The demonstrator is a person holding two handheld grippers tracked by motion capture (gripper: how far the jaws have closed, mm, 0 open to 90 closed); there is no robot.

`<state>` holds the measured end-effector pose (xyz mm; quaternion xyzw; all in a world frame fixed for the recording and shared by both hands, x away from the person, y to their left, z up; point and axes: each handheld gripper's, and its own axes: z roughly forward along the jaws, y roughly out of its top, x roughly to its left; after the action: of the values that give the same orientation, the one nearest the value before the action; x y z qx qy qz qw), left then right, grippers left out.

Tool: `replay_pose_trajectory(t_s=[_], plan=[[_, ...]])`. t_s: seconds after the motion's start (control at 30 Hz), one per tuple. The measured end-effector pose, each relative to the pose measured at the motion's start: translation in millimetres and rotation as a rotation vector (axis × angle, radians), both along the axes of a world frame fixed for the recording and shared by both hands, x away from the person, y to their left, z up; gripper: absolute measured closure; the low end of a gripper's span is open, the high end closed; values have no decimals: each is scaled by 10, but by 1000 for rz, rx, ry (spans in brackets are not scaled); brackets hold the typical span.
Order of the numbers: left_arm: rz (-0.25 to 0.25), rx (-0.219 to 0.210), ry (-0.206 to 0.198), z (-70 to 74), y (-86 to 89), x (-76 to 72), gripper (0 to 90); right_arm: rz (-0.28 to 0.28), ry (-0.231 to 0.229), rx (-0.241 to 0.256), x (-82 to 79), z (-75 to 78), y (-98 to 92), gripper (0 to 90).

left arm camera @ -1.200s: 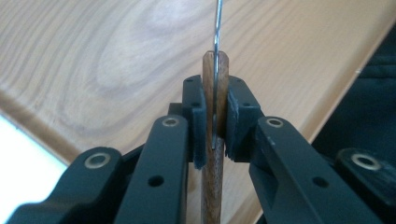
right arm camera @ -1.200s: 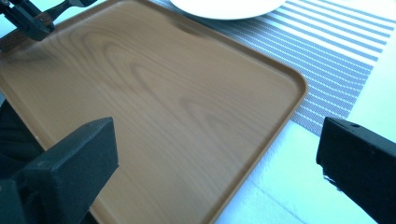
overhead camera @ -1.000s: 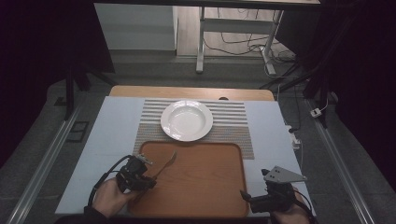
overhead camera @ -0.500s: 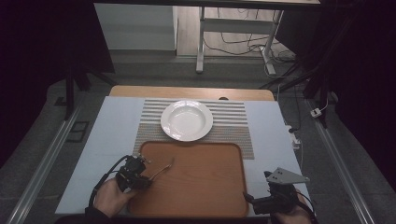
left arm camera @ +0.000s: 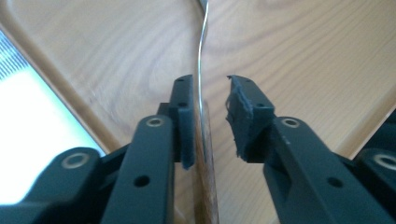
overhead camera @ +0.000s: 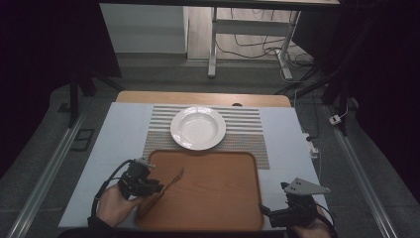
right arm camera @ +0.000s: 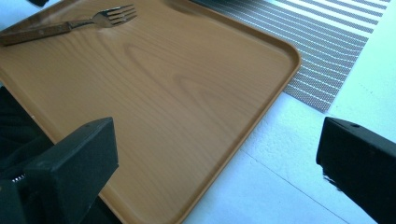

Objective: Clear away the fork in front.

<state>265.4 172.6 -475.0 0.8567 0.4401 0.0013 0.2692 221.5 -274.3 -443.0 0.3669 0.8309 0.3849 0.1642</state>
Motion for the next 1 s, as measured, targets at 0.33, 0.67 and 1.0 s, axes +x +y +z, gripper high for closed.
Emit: replay_pose_trajectory(t_s=[0.33,0.67,1.0], plan=[[-71,-36,-52,63,-121,167,886,5,8,-9,7,-8,15,0],[-88,-34,-59,-69,-229,436,888,8,9,-25,10,-13,26,0],[-49,-13,-27,-246,-278,611,888,7,15,-30,13,-19,36,0]])
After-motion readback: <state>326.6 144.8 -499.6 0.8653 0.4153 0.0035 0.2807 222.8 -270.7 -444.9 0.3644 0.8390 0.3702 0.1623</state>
